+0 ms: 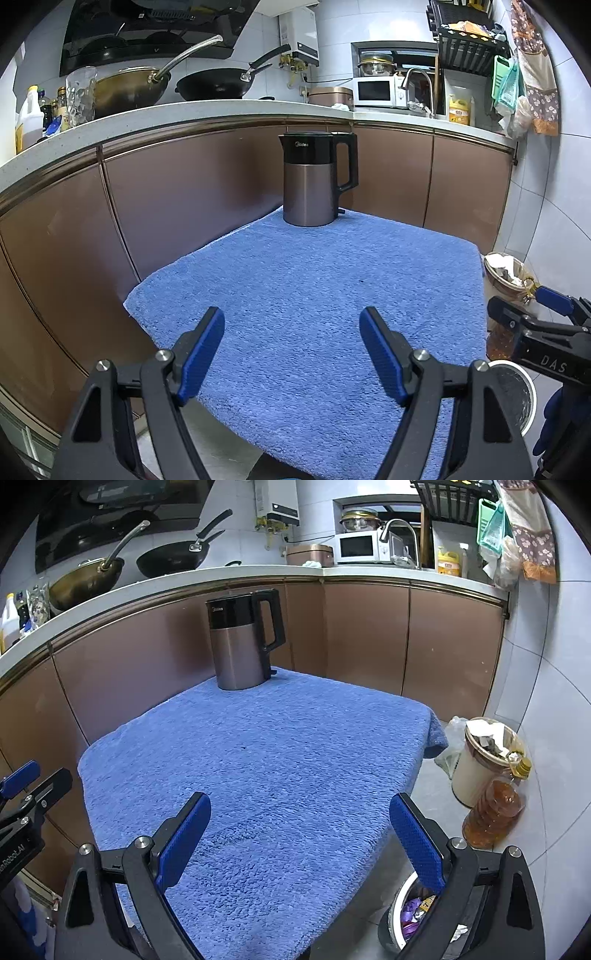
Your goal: Collect trash
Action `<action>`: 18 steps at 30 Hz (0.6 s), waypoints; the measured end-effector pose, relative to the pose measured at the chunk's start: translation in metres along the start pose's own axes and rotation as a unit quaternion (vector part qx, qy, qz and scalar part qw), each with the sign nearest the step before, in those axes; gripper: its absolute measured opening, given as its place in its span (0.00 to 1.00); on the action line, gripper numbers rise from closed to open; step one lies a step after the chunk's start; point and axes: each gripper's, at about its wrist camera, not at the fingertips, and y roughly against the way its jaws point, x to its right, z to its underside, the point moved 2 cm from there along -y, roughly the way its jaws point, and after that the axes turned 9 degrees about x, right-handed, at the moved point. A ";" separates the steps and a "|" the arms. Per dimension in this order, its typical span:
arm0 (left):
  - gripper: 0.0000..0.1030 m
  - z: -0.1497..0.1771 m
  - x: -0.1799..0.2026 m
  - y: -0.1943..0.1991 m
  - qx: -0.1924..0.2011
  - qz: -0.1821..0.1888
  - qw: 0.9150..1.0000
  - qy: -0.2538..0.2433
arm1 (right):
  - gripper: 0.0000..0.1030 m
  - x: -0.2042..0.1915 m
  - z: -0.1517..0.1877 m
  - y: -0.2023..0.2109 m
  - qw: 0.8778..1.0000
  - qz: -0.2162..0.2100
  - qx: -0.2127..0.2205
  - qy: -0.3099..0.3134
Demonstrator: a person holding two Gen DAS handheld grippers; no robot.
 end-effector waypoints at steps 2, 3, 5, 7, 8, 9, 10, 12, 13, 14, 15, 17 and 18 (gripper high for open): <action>0.72 0.000 0.000 -0.001 0.000 0.000 1.000 0.000 | 0.93 0.001 0.000 0.000 1.000 0.002 0.001 -0.001; 0.72 0.000 0.000 -0.001 0.000 0.001 1.000 0.000 | 0.93 0.001 0.000 0.000 1.000 0.004 0.001 -0.001; 0.72 0.000 0.000 -0.001 0.000 0.001 1.000 -0.001 | 0.94 0.002 0.000 0.001 1.000 0.006 0.002 -0.001; 0.72 -0.001 0.001 -0.001 0.001 0.002 1.000 -0.002 | 0.94 0.004 -0.001 0.001 1.000 0.009 0.004 -0.003; 0.72 -0.001 0.002 -0.001 0.002 0.003 1.000 -0.003 | 0.94 0.004 -0.001 0.001 1.000 0.010 0.004 -0.003; 0.72 -0.001 0.002 -0.001 0.003 0.004 1.000 -0.003 | 0.94 0.005 -0.001 0.001 1.000 0.011 0.005 -0.004; 0.72 -0.002 0.003 -0.001 0.004 0.004 1.000 -0.004 | 0.94 0.005 -0.001 0.002 1.000 0.013 0.006 -0.005; 0.72 -0.003 0.004 -0.002 0.006 0.006 1.000 -0.004 | 0.94 0.006 -0.001 0.004 1.000 0.017 0.010 -0.007; 0.72 -0.004 0.004 -0.002 0.006 0.007 1.000 -0.004 | 0.94 0.007 -0.002 0.005 1.000 0.019 0.011 -0.008; 0.72 -0.004 0.005 -0.002 0.007 0.007 1.000 -0.005 | 0.94 0.009 -0.002 0.005 1.000 0.020 0.012 -0.009; 0.72 -0.005 0.005 -0.002 0.009 0.006 1.000 -0.005 | 0.94 0.011 -0.003 0.005 1.000 0.022 0.013 -0.010; 0.72 -0.006 0.007 -0.001 0.011 0.007 1.000 -0.005 | 0.94 0.014 -0.003 0.007 0.999 0.026 0.015 -0.014; 0.72 -0.006 0.007 -0.001 0.011 0.008 1.000 -0.005 | 0.94 0.015 -0.004 0.008 0.999 0.028 0.017 -0.016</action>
